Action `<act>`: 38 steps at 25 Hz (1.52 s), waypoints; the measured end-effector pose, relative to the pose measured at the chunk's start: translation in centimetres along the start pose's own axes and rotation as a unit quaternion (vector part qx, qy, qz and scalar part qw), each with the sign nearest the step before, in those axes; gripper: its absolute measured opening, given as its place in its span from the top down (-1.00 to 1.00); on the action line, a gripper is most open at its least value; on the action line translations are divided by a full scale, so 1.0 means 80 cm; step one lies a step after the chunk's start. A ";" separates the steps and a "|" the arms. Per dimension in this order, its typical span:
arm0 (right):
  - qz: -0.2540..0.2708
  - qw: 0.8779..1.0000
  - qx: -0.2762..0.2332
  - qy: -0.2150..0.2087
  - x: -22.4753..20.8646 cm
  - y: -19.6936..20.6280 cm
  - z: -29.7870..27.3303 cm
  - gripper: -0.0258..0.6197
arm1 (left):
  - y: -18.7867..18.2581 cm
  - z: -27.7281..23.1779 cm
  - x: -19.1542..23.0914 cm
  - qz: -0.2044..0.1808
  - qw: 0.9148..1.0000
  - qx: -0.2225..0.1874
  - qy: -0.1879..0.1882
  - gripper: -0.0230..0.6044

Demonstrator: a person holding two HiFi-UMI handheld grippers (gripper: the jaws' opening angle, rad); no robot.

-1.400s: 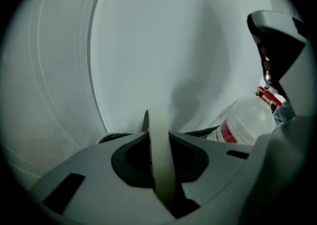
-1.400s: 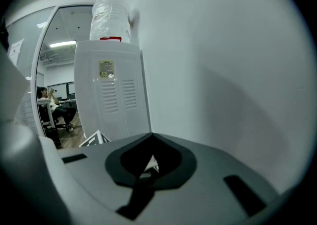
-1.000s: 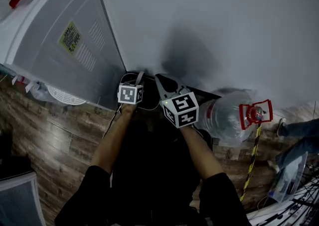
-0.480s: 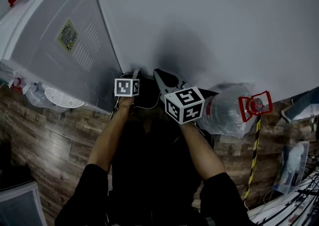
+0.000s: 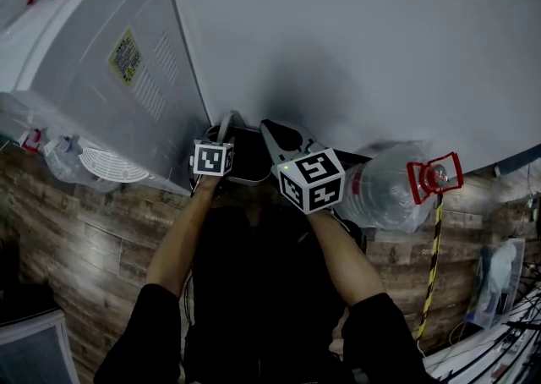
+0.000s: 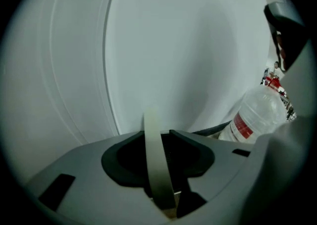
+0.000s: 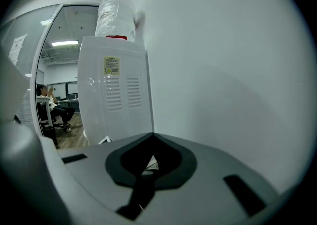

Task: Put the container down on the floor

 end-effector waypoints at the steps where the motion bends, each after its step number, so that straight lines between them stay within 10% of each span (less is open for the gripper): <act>1: 0.002 1.000 0.000 -0.001 0.002 0.000 -0.001 0.89 | 0.001 0.004 0.001 -0.007 1.000 -0.006 -0.008 0.39; 18: 0.029 0.999 0.009 -0.020 0.022 0.003 -0.015 0.89 | 0.021 0.073 0.021 -0.055 0.993 -0.082 -0.069 0.37; 25: 0.025 0.999 0.019 -0.014 0.028 0.003 -0.011 0.89 | 0.001 0.091 0.002 -0.057 0.987 -0.143 -0.042 0.88; 38: 0.057 0.998 0.033 0.003 0.030 0.006 0.014 0.89 | -0.034 0.102 -0.054 -0.094 0.980 -0.173 0.015 0.88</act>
Point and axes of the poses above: the fingertips, and each gripper's own axes: z backward along the fingers, x to its left, y out of its underside, the point moved 6 cm from there along z, backward along the fingers, and after that the axes turned 4 degrees about -x, right-handed, at the moved point
